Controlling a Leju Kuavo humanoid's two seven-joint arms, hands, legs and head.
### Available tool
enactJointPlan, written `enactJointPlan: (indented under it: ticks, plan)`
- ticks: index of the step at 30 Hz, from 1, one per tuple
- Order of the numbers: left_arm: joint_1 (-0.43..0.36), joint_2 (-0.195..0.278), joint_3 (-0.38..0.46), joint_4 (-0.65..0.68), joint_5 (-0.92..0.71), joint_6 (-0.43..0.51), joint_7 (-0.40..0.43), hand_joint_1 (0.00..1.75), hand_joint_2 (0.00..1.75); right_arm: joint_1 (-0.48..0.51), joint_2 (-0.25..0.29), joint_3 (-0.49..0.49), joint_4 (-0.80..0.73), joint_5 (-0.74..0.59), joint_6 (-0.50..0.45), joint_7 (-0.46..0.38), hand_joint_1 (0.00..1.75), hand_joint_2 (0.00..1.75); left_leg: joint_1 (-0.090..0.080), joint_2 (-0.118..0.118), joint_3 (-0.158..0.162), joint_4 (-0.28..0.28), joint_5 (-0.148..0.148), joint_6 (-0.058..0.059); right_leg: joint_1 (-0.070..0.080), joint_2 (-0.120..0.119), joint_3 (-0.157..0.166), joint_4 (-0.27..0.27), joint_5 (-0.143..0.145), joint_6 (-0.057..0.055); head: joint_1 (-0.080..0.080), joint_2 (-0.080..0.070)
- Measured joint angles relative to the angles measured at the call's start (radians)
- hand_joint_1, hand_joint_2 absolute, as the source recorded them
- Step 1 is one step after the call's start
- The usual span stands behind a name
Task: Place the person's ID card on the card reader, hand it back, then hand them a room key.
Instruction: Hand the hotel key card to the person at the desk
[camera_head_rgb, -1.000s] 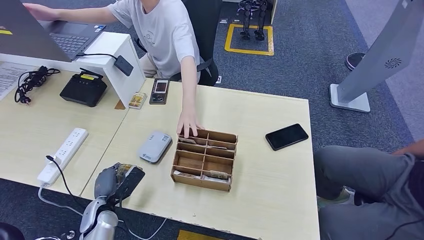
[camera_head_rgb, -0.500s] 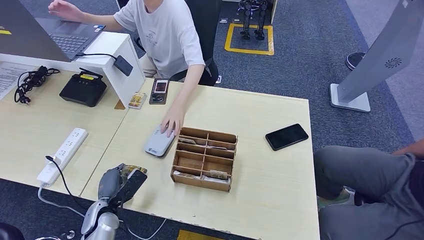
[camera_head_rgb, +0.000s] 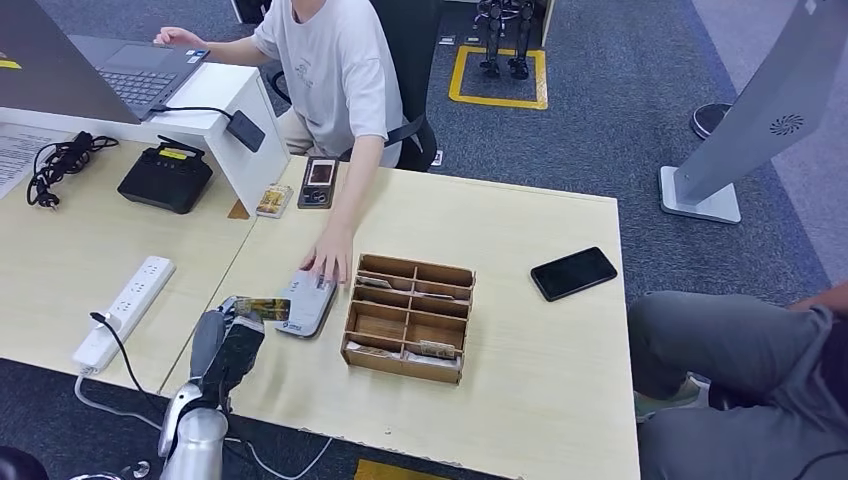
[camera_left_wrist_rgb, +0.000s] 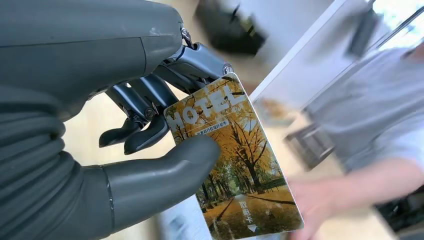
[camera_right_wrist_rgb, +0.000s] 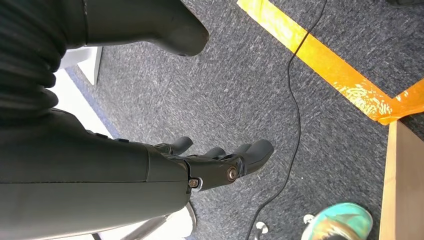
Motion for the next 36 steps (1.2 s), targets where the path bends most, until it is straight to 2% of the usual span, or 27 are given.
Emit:
enactJointPlan:
  ticks: [6,12,16,23,29,33,36]
  plan:
    - [-0.095,0.032,-0.074,-0.105,-0.124,0.077,0.036,1.75,1.75,0.0,0.0,0.017,0.001,0.0,0.008,-0.008,0.0,1.75,0.0,0.0,0.0,0.0,0.001,-0.001,0.0,0.0,0.0,0.0,0.0,0.0,0.0,0.0]
    - [-0.145,0.057,-0.11,-0.124,-0.166,0.106,0.048,1.75,1.75,0.0,0.0,0.026,0.001,0.0,0.016,-0.008,0.0,1.75,0.0,0.001,0.0,0.0,0.001,-0.001,0.0,0.001,-0.001,0.001,0.001,-0.001,0.0,0.0]
    - [-0.193,0.087,-0.146,-0.119,-0.311,0.163,0.098,1.75,1.75,0.0,0.0,0.041,0.001,0.0,0.025,-0.001,0.0,1.75,0.0,0.001,0.0,0.0,0.001,-0.001,0.0,0.001,-0.001,0.0,0.001,-0.001,0.0,0.0]
    - [-0.285,0.184,-0.245,0.005,-0.676,0.36,0.243,1.75,1.75,0.0,0.0,0.06,0.001,0.0,0.022,-0.01,0.0,1.75,0.0,0.001,0.0,0.0,0.001,-0.002,0.0,0.002,-0.001,0.001,0.001,-0.001,0.0,0.0]
    - [-0.319,0.229,-0.296,0.104,-0.703,0.391,0.283,1.75,1.75,0.0,-0.001,0.07,0.002,0.0,0.022,-0.014,0.0,1.75,0.0,0.002,0.0,0.0,0.001,-0.002,0.0,0.002,-0.001,0.001,0.001,-0.001,0.0,0.0]
    - [-0.327,0.237,-0.315,0.139,-0.701,0.391,0.289,0.0,1.75,0.0,-0.002,0.072,0.002,0.0,0.025,-0.007,0.0,1.75,0.0,0.002,-0.001,0.0,0.001,-0.002,0.0,0.002,-0.002,0.0,0.001,-0.001,0.0,0.0]
    - [-0.328,0.239,-0.322,0.15,-0.695,0.39,0.284,0.0,1.75,0.0,-0.004,0.072,0.002,0.0,0.029,-0.003,0.0,1.75,0.0,0.002,-0.001,0.0,0.001,-0.002,0.0,0.003,-0.002,0.0,0.001,-0.001,0.0,0.0]
